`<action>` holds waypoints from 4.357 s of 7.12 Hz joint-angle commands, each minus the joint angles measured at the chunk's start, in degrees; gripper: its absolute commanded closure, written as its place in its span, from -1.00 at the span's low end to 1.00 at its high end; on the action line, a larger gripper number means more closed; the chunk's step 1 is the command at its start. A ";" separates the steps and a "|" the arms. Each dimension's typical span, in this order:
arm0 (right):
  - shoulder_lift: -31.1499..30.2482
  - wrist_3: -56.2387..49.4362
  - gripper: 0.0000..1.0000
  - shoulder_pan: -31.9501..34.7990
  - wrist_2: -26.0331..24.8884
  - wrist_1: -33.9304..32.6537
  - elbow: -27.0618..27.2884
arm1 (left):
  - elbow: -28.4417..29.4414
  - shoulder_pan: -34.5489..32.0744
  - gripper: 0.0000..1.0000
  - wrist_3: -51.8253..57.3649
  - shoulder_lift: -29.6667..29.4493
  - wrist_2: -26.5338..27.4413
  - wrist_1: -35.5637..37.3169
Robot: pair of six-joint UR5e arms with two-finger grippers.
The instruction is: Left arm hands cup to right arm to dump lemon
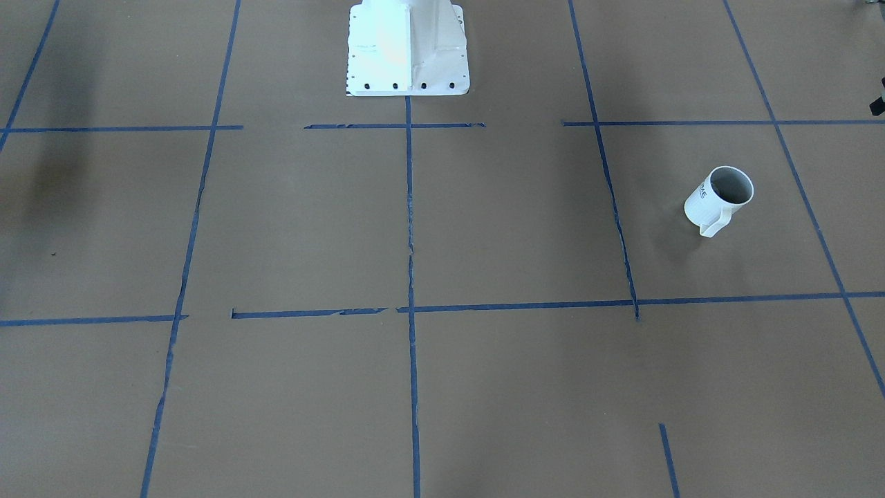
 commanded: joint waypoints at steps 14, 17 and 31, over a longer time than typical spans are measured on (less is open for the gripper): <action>0.09 7.31 -1.00 -3.42 0.09 11.61 -1.85 | 12.41 29.78 -0.94 -37.01 -4.59 10.42 -36.87; 0.79 7.31 -1.00 -5.68 -0.34 15.19 -2.02 | 13.82 33.13 1.00 -37.18 -6.17 12.44 -36.96; 38.06 41.69 -0.98 -83.01 -101.03 36.22 -1.85 | 11.79 47.27 0.94 -98.51 -65.13 17.01 7.08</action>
